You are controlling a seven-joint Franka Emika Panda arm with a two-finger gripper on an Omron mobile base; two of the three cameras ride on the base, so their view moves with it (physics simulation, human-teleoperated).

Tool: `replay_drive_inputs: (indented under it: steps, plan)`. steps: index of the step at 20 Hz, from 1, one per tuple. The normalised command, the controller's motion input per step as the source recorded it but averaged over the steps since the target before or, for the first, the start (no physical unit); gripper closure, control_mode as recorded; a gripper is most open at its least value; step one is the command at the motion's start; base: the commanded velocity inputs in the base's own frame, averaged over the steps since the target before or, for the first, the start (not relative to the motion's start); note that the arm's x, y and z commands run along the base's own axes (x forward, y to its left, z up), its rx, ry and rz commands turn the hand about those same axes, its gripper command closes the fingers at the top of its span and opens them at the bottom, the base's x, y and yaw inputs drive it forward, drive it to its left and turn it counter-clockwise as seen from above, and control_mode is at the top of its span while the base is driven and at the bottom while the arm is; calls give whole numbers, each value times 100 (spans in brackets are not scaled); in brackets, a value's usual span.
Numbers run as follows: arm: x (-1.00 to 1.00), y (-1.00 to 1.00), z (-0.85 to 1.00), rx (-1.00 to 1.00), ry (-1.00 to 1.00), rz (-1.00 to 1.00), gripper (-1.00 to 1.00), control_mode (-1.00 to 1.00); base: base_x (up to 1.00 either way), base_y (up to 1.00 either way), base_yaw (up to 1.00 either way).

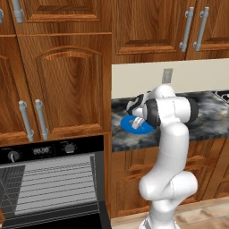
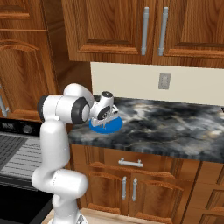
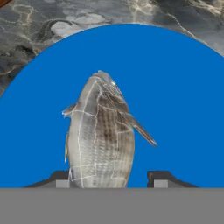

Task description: Take the fish from the oven and place it on the plate on the counter.

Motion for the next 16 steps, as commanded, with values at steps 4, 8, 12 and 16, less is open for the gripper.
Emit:
replay_drive_inputs:
  steps: [4, 8, 12, 16]
  plan:
    - [0, 0, 0, 0, 0, 0, -100, -100, 0, 0, 0]
    - [0, 0, 0, 0, 0, 0, -100, -100, 0, 0, 0]
    - [-49, 0, 21, 0, -3, 0, -100, -100, 0, 0, 0]
    - [-99, 0, 51, 4, -11, 0, -100, -100, 0, 0, 0]
